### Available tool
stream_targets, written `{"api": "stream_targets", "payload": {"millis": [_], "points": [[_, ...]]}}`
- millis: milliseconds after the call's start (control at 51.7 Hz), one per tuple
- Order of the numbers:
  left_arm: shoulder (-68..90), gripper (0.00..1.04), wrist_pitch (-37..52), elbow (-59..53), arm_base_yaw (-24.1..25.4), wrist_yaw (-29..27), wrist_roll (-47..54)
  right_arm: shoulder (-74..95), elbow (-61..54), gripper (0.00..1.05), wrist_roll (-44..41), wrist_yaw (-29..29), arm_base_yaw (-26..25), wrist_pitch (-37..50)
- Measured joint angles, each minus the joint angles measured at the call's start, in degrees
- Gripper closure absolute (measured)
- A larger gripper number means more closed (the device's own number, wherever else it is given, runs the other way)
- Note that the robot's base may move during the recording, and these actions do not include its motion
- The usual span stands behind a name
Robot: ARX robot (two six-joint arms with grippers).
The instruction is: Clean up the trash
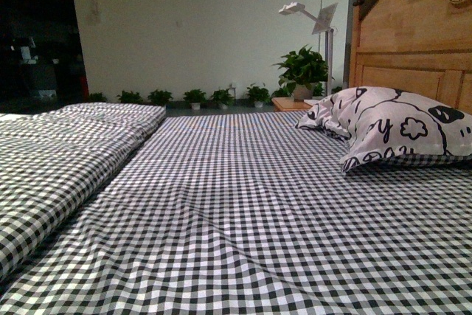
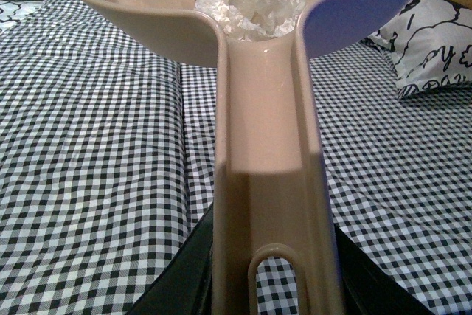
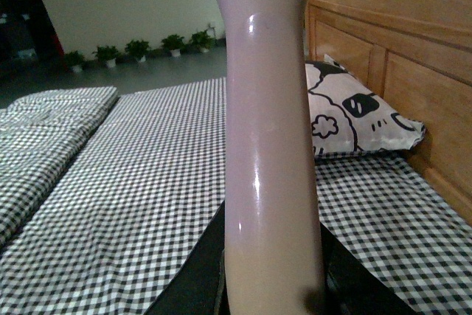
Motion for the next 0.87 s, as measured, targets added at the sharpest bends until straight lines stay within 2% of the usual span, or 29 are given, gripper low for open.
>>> {"api": "stream_targets", "payload": {"millis": [871], "points": [[0.0,0.79,0.0,0.0,0.0,0.0,0.0,0.0,0.0,0.85,0.0,0.0,0.0,0.0]]}}
